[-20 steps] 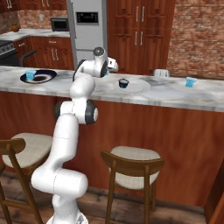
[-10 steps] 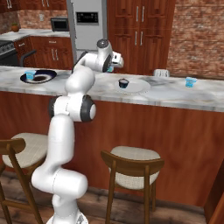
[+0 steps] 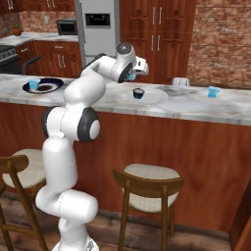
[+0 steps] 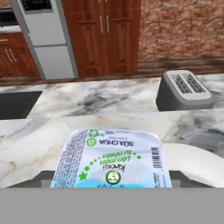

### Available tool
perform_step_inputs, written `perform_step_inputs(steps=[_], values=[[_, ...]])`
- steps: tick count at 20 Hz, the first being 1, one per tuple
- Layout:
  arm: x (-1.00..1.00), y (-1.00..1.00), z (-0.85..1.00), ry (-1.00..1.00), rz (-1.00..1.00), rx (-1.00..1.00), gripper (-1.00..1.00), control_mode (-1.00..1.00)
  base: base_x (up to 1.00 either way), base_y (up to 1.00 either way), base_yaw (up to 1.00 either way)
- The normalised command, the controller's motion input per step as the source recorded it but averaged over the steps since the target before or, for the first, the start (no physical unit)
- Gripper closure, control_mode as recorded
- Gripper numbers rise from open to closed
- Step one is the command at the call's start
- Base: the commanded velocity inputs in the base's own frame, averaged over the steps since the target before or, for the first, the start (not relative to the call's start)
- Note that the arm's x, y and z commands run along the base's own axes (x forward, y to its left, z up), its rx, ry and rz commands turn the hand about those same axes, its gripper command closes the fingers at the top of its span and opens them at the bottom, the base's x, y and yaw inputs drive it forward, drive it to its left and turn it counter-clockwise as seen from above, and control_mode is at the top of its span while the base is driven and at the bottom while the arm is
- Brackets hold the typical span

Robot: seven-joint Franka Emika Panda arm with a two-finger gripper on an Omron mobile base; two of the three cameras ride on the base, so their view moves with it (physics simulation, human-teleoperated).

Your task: Place two yogurt containers on each plate.

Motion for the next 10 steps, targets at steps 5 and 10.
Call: perform_step_inputs(steps=[5, 10], values=[[-0.49, -0.51, 0.14, -0.07, 0.00, 0.00, 1.00, -1.00, 0.00, 0.00, 0.00], [-0.17, -0.56, 0.00, 0.00, 0.00, 0.00, 1.00, -1.00, 0.00, 0.00, 0.00]])
